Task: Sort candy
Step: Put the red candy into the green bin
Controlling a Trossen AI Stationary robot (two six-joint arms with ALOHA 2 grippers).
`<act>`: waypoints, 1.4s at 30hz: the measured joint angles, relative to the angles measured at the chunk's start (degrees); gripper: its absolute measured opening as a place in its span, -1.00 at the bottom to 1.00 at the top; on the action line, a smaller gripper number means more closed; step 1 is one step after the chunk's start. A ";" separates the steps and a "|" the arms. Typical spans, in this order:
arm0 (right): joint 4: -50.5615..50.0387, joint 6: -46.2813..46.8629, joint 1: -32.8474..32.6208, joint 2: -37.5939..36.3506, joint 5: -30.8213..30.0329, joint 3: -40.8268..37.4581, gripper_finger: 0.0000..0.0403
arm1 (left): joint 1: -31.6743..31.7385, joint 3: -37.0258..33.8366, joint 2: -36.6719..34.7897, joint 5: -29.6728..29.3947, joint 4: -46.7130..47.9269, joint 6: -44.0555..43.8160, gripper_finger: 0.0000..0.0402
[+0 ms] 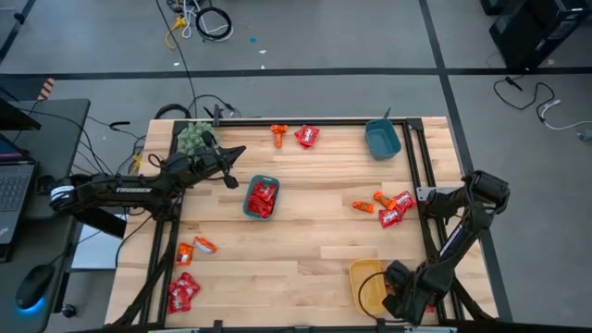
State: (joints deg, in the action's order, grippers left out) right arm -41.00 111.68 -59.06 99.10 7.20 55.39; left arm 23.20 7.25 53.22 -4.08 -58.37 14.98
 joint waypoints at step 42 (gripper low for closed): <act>30.34 -75.87 57.57 -3.02 -3.72 8.15 -0.92 | 0.00 0.00 -0.03 -1.29 -2.39 3.01 -1.00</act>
State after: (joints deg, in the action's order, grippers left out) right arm -10.66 35.81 -1.49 96.08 3.48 63.54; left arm 23.20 7.25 53.19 -5.37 -60.76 17.98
